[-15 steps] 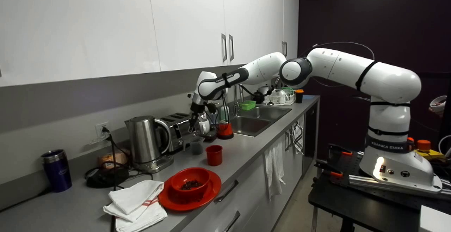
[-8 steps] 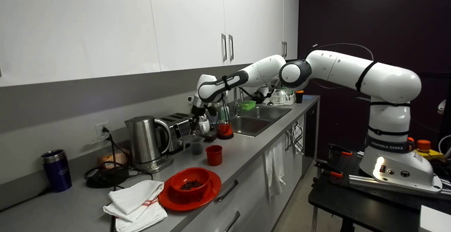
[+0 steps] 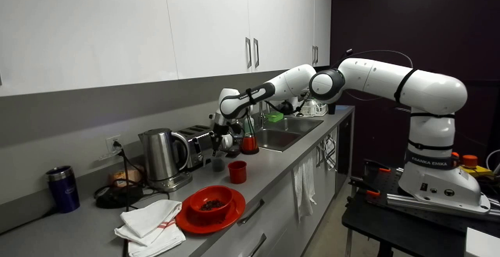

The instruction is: Pick up the jar and pour some of its contents in the bowl

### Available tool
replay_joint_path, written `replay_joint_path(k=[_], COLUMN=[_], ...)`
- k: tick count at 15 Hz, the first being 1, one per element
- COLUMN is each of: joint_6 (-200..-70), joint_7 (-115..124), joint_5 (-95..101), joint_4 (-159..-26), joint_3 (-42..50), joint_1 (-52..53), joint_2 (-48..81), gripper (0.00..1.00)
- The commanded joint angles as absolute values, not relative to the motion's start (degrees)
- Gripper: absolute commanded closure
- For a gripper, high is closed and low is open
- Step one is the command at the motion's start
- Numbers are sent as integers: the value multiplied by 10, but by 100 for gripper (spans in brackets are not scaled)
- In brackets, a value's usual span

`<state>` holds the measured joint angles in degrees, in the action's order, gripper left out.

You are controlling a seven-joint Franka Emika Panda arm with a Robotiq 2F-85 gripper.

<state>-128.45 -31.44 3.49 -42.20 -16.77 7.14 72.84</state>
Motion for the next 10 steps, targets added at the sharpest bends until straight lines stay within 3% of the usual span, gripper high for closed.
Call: replay_joint_path(k=[1, 10], joint_6=[-1261, -1268], joint_7=[-298, -295], joint_5=[35, 44], joint_4=[-396, -396], joint_3=[-162, -149], joint_1=[79, 83], joint_2=[751, 760], gripper=[0, 0])
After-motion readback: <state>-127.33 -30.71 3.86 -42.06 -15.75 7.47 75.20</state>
